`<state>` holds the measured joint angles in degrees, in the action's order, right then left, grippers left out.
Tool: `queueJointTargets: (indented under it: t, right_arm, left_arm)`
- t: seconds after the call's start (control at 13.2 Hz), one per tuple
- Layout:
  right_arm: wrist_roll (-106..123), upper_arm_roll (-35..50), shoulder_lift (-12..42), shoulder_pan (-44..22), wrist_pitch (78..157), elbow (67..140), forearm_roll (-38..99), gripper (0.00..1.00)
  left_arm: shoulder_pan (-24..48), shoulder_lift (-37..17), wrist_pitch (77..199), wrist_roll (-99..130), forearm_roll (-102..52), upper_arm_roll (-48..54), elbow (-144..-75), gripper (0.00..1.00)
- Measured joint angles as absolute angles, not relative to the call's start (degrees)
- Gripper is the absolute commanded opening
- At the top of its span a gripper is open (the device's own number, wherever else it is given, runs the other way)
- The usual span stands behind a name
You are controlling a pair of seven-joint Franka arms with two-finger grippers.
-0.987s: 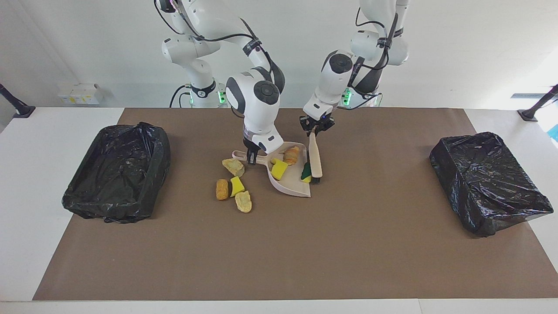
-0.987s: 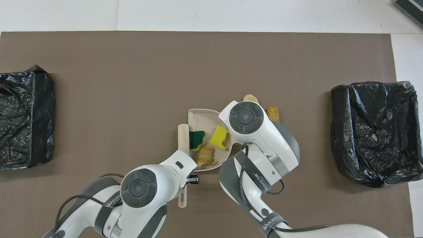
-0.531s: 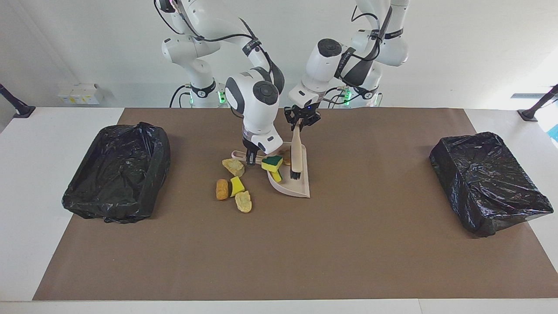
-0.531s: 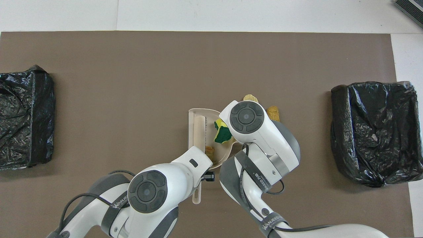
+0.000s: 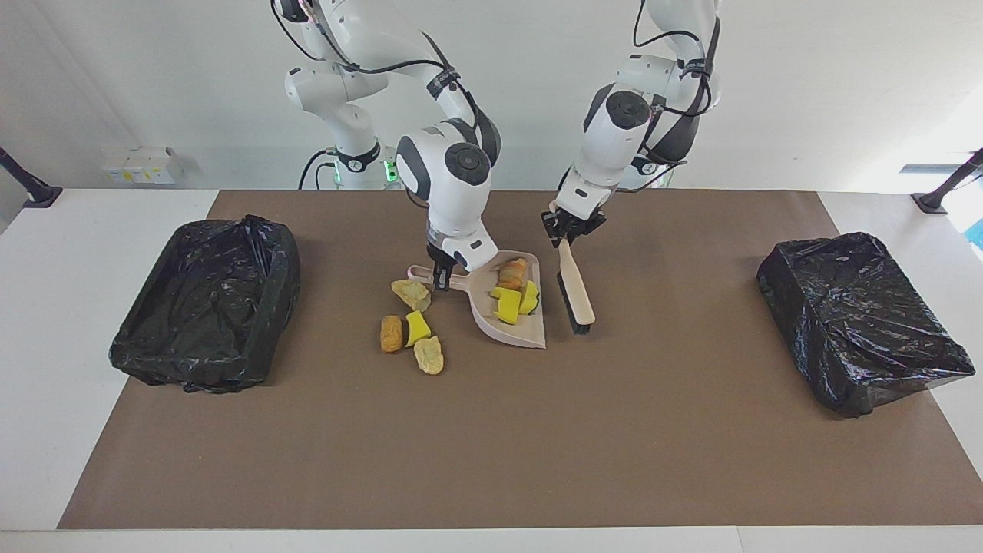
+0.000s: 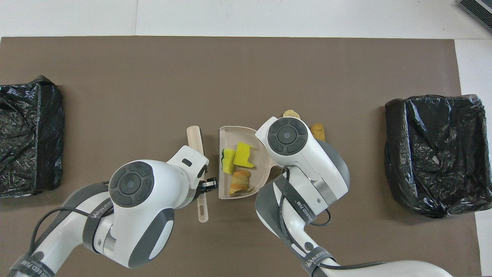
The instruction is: Sweep and dump trash in bin
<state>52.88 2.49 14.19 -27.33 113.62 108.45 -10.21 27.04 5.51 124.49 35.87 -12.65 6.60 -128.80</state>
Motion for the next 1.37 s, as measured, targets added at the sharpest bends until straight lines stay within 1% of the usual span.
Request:
queueJointTargets:
  t: [0.3, 0.53, 0.61, 0.76, 0.99, 1.14, 1.37]
  right_arm:
    - [52.2, 2.5, 14.2, -27.0, 113.6, 108.4, -10.2, 0.00]
    - [52.1, 2.4, 12.8, -24.2, 113.6, 107.9, -8.4, 0.00]
    - [52.7, 2.4, 11.7, -22.8, 113.6, 107.8, -6.9, 0.00]
    - [55.1, 2.4, 9.3, -19.8, 113.6, 107.7, -5.0, 0.00]
    - [59.9, 2.3, 6.0, -13.3, 112.8, 107.5, -4.5, 0.00]
    - [63.2, 2.2, 3.9, -7.7, 112.5, 107.2, -4.4, 0.00]
    - [68.9, 1.8, 2.0, 1.3, 108.9, 105.4, -3.5, 0.00]
  left_arm:
    - [26.2, 6.4, 119.7, 36.5, -12.6, 6.7, -128.1, 0.00]
    - [27.1, 7.7, 118.0, 39.1, -12.6, 7.8, -128.4, 0.00]
    - [28.2, 8.6, 118.0, 39.8, -12.6, 8.1, -129.2, 0.00]
    - [31.4, 11.7, 119.3, 40.9, -12.5, 8.6, -133.0, 0.00]
    - [36.7, 17.1, 122.8, 45.9, -12.5, 10.4, -140.4, 0.00]
    - [40.5, 18.2, 126.3, 50.6, -12.5, 11.5, -143.8, 0.00]
    - [44.7, 18.2, 132.9, 55.8, -12.5, 11.9, -148.5, 0.00]
